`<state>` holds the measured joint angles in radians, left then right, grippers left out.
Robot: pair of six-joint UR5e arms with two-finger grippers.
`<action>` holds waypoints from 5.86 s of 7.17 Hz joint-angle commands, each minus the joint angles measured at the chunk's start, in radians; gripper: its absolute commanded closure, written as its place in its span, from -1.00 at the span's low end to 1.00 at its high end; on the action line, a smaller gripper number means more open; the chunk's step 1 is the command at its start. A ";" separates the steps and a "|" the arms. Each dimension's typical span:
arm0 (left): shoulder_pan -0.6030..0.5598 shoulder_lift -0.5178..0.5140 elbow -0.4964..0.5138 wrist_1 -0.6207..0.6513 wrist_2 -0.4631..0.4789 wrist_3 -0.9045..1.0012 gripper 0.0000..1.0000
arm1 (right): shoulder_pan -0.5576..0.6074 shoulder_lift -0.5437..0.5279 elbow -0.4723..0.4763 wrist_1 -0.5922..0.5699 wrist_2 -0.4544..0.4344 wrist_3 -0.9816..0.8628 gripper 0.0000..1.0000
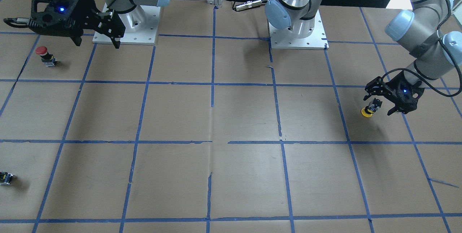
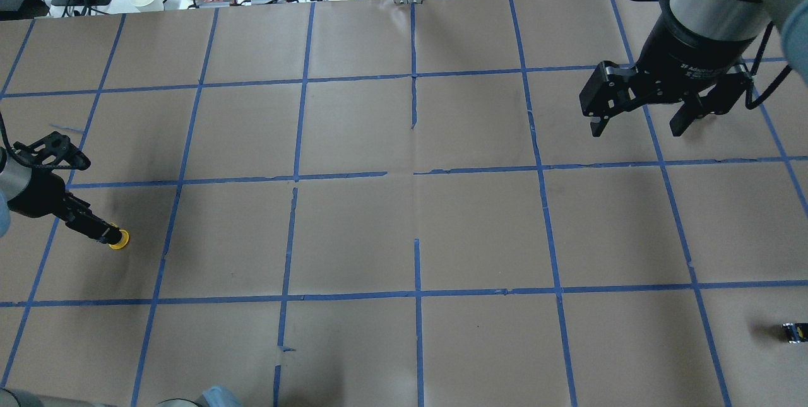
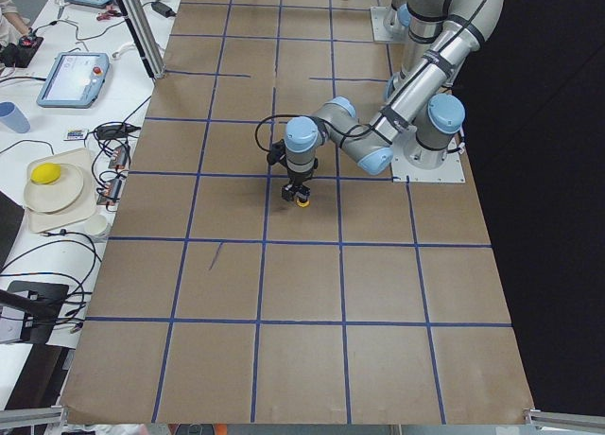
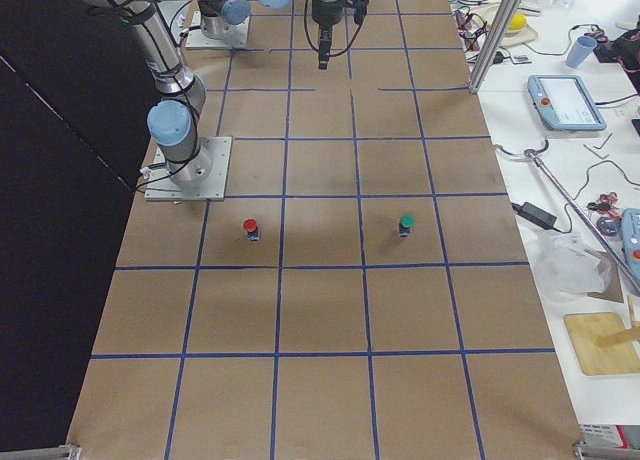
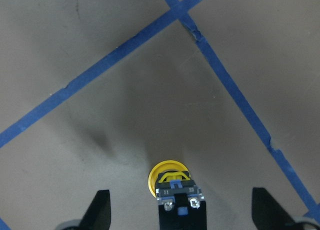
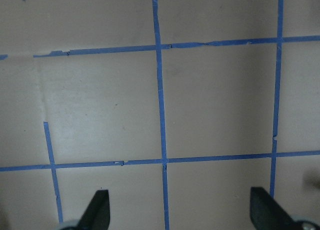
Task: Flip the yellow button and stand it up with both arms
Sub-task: 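Close the left gripper on the yellow button's base, then lift the yellow button with the left gripper toward the table center, then hold the button with the left gripper while the right gripper grasps its yellow cap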
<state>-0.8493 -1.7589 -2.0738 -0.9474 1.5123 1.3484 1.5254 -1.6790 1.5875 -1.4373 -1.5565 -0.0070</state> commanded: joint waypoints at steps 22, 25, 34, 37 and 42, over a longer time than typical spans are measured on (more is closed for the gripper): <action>-0.669 0.282 0.273 -0.892 -1.220 -0.951 0.64 | -0.060 0.050 -0.046 -0.028 0.518 0.766 -1.00; -0.698 0.286 0.271 -0.785 -1.333 -1.035 0.64 | -0.068 0.041 -0.046 -0.032 0.762 1.019 -0.99; -0.699 0.292 0.248 -0.735 -1.351 -1.080 0.64 | -0.038 -0.053 0.031 -0.009 0.865 1.160 -0.96; -0.700 0.296 0.247 -0.735 -1.353 -1.080 0.64 | -0.018 -0.053 0.038 0.003 0.865 1.164 -0.96; -0.699 0.296 0.247 -0.735 -1.379 -1.082 0.64 | -0.022 -0.067 0.038 0.003 0.865 1.168 -0.01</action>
<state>-1.5479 -1.4634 -1.8270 -1.6816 0.1406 0.2672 1.5061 -1.7410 1.6254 -1.4343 -0.6922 1.1604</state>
